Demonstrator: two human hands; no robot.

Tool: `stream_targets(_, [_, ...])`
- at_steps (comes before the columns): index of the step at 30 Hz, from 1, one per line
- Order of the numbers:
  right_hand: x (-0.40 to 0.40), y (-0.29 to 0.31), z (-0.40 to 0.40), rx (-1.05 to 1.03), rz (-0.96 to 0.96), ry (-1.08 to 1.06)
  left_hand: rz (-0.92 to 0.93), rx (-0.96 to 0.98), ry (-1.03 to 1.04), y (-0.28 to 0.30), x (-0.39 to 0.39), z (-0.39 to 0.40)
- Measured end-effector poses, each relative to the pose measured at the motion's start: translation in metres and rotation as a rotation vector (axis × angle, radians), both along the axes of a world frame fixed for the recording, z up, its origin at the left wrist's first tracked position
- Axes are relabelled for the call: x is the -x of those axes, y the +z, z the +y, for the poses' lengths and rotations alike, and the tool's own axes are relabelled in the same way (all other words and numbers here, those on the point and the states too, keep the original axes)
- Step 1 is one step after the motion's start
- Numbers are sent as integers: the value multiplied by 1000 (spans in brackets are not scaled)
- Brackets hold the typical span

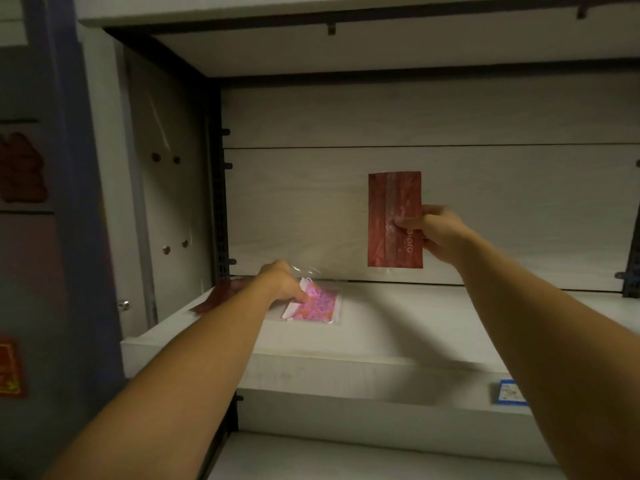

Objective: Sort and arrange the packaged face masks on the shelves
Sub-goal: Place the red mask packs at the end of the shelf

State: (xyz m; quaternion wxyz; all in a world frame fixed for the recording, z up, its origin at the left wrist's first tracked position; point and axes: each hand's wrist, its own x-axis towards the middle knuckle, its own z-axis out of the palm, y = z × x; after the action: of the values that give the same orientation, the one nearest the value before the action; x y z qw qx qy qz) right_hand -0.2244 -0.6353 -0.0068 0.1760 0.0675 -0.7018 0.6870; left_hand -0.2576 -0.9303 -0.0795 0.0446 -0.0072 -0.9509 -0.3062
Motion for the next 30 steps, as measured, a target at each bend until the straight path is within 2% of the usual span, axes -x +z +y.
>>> stream_targets(7, [16, -2, -36, -39, -23, 41, 33, -20, 24, 13, 0, -32])
stream_targets(13, [34, -8, -97, -31, -69, 87, 176, 42, 197, 39, -3, -102])
stream_targets(18, [50, -21, -164, -33, -141, 138, 199, 90, 302, 46, -10, -146])
stream_targets(26, [66, -38, -252, -99, -260, 168, 239, 120, 319, 46, -7, -163])
stream_targets(30, [71, -48, -276, -194, -340, 161, 264, 119, 317, 47, -6, -164])
